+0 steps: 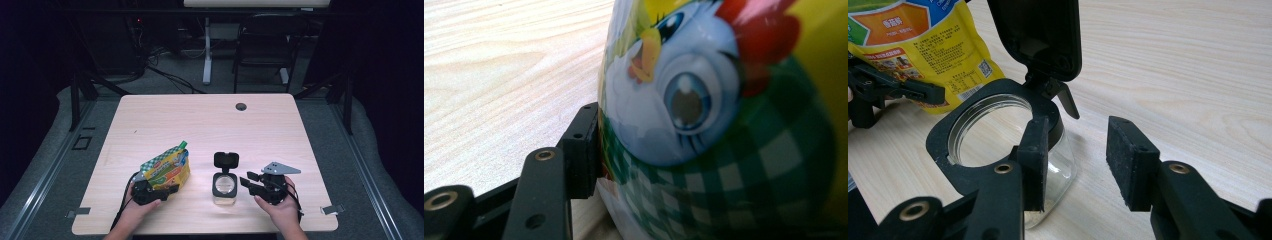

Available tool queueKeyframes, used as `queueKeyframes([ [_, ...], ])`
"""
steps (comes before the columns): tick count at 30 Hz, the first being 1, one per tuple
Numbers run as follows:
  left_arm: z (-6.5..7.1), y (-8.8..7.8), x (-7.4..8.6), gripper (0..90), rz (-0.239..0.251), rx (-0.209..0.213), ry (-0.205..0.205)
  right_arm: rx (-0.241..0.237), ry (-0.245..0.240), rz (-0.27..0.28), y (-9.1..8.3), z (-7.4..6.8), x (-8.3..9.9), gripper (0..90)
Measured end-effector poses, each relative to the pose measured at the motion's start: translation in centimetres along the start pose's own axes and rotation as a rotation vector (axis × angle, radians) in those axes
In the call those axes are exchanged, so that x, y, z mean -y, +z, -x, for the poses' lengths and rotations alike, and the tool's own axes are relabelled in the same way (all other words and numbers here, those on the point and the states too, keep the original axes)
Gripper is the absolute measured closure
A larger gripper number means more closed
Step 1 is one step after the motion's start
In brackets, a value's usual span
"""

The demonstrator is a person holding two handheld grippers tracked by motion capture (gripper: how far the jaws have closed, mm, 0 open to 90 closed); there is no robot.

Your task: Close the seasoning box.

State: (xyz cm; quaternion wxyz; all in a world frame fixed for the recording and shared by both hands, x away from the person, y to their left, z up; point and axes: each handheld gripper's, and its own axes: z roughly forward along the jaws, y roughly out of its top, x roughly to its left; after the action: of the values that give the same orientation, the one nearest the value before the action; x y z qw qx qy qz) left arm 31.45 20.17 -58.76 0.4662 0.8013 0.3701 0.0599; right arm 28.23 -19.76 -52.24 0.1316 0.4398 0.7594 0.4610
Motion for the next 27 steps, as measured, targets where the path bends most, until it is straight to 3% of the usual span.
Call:
queueKeyframes([
  [11, 0.1, -0.1, -0.1, 47.2, -0.004, -0.004, 0.011, -0.002, 0.002, 0.001, 0.0, 0.0, 0.0, 61.3],
  [27, 0.0, -1.7, -1.1, 47.2, 0.039, -0.004, -0.006, 0.0, 0.008, 0.011, -0.1, 0.0, 0.0, 61.2],
])
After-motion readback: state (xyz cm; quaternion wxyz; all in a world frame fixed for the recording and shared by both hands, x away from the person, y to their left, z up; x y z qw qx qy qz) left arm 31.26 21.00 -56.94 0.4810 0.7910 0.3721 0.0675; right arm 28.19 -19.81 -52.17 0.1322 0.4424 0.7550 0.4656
